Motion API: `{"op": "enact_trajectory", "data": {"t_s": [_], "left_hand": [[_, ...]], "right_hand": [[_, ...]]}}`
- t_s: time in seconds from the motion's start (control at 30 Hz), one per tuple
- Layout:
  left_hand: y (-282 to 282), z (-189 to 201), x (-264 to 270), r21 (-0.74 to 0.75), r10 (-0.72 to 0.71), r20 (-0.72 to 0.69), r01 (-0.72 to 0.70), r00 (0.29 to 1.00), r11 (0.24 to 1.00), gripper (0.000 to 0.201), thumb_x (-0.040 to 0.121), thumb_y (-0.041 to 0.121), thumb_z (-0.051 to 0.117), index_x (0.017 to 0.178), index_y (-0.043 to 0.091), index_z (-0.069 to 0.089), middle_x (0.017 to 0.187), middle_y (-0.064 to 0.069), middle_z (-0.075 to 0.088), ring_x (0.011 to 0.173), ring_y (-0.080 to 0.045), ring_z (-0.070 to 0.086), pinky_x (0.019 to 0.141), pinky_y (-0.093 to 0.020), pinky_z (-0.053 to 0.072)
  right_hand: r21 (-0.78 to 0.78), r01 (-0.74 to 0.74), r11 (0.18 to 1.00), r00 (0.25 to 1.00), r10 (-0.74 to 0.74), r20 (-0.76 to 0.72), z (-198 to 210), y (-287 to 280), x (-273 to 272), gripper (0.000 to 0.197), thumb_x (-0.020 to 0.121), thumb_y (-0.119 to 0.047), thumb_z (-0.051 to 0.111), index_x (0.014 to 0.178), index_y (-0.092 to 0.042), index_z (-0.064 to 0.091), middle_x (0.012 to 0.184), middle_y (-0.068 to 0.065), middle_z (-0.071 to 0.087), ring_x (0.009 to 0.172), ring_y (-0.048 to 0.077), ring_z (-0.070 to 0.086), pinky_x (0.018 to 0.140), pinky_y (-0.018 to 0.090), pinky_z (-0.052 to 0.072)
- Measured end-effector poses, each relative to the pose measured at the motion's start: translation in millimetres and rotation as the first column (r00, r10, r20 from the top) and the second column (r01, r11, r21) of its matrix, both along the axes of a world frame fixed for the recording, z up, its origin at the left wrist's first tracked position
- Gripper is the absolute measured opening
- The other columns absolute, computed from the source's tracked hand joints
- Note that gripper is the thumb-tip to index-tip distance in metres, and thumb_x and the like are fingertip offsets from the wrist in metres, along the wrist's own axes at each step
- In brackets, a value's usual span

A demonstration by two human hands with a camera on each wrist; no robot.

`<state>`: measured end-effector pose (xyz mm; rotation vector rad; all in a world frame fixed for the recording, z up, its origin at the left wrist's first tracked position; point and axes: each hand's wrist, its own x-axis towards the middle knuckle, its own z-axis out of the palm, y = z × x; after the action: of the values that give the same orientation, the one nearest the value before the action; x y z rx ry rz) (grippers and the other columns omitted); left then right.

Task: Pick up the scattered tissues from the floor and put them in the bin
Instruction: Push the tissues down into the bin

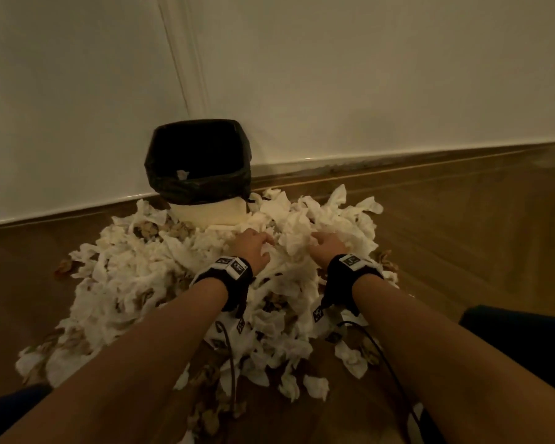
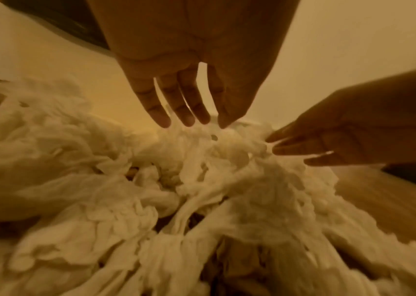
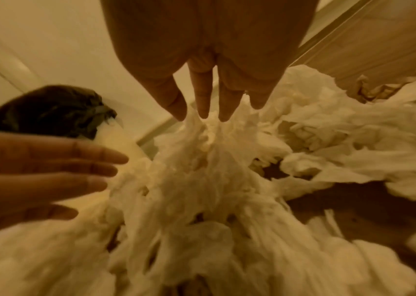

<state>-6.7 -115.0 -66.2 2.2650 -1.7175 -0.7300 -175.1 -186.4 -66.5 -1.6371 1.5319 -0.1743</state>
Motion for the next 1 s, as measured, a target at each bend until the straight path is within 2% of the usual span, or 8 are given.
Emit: {"op": "enact_trajectory", "data": {"t_s": [0.23, 0.43, 0.53, 0.6, 0.67, 0.83, 0.93, 1.0], "left_hand": [[-10, -31, -28, 0.089, -0.062, 0.289, 0.037, 0.955, 0.995, 0.065, 0.070, 0.059, 0.065, 0.125, 0.033, 0.040, 0.131, -0.005, 0.029, 0.120, -0.033, 0.033, 0.092, -0.047, 0.043], [-16, -49, -34, 0.136, -0.040, 0.357, -0.009, 0.933, 0.991, 0.056, 0.080, 0.052, 0.056, 0.131, 0.035, 0.042, 0.135, -0.005, 0.022, 0.121, -0.033, 0.027, 0.096, -0.047, 0.038], [-17, -51, -29, 0.127, -0.040, 0.262, 0.007, 0.964, 0.992, 0.026, 0.085, 0.033, 0.055, 0.110, 0.027, 0.056, 0.124, -0.007, 0.032, 0.109, -0.031, 0.039, 0.086, -0.042, 0.044], [-14, -46, -26, 0.098, -0.003, 0.206, -0.018, 0.978, 0.995, 0.016, 0.084, 0.023, 0.049, 0.099, 0.024, 0.045, 0.108, -0.012, 0.048, 0.095, -0.032, 0.053, 0.083, -0.044, 0.051], [-12, -45, -23, 0.061, 0.077, 0.143, -0.086, 0.987, 0.994, 0.017, 0.081, 0.016, 0.045, 0.096, 0.023, 0.041, 0.097, -0.016, 0.054, 0.090, -0.034, 0.058, 0.084, -0.049, 0.053], [-11, -23, -10, 0.111, 0.144, -0.081, -0.135, 0.986, 0.985, 0.023, 0.085, 0.018, 0.066, 0.106, 0.008, 0.069, 0.115, -0.011, 0.061, 0.105, -0.025, 0.057, 0.090, -0.028, 0.044], [-4, -14, 0, 0.080, 0.192, -0.096, -0.184, 0.977, 0.980, 0.023, 0.084, 0.017, 0.067, 0.105, 0.009, 0.069, 0.109, -0.009, 0.067, 0.103, -0.023, 0.060, 0.088, -0.028, 0.044], [3, -9, 7, 0.062, 0.232, -0.161, -0.225, 0.959, 0.973, 0.029, 0.084, 0.015, 0.067, 0.112, 0.013, 0.064, 0.110, -0.008, 0.065, 0.102, -0.023, 0.059, 0.086, -0.028, 0.044]], "right_hand": [[-0.322, -0.250, 0.913, 0.953, 0.173, -0.250, -30, 4, 4, 0.060, 0.086, -0.033, 0.058, 0.140, -0.020, 0.034, 0.141, 0.013, 0.032, 0.128, 0.036, 0.032, 0.103, 0.044, 0.033], [-0.392, -0.451, 0.801, 0.853, 0.259, -0.453, -37, 8, 19, 0.057, 0.080, -0.053, 0.055, 0.133, -0.047, 0.034, 0.148, 0.006, 0.014, 0.129, 0.039, 0.021, 0.097, 0.051, 0.040], [-0.331, -0.430, 0.840, 0.864, 0.277, -0.420, -35, 6, 28, 0.028, 0.091, -0.031, 0.048, 0.117, -0.027, 0.056, 0.143, 0.008, 0.023, 0.122, 0.036, 0.031, 0.092, 0.046, 0.044], [-0.306, -0.433, 0.848, 0.864, 0.293, -0.410, -34, 3, 29, 0.023, 0.093, -0.015, 0.044, 0.105, -0.010, 0.064, 0.133, 0.010, 0.037, 0.113, 0.031, 0.044, 0.091, 0.037, 0.045], [-0.339, -0.365, 0.867, 0.908, 0.251, -0.334, -30, -2, 27, 0.024, 0.093, -0.008, 0.046, 0.102, -0.002, 0.067, 0.124, 0.011, 0.044, 0.100, 0.029, 0.054, 0.084, 0.028, 0.044], [-0.364, -0.170, 0.916, 0.979, 0.116, -0.166, -15, -8, 17, 0.023, 0.090, -0.005, 0.049, 0.106, -0.004, 0.066, 0.117, 0.012, 0.054, 0.105, 0.028, 0.054, 0.087, 0.028, 0.041], [-0.311, 0.090, 0.946, 0.995, -0.074, 0.061, -11, -3, 11, 0.027, 0.088, 0.000, 0.047, 0.109, -0.014, 0.057, 0.097, 0.010, 0.058, 0.081, 0.022, 0.055, 0.058, 0.023, 0.041], [-0.231, 0.245, 0.941, 0.958, -0.200, 0.204, -8, 3, 9, 0.033, 0.088, -0.001, 0.043, 0.114, -0.018, 0.051, 0.094, 0.009, 0.057, 0.077, 0.024, 0.055, 0.059, 0.027, 0.047]]}}
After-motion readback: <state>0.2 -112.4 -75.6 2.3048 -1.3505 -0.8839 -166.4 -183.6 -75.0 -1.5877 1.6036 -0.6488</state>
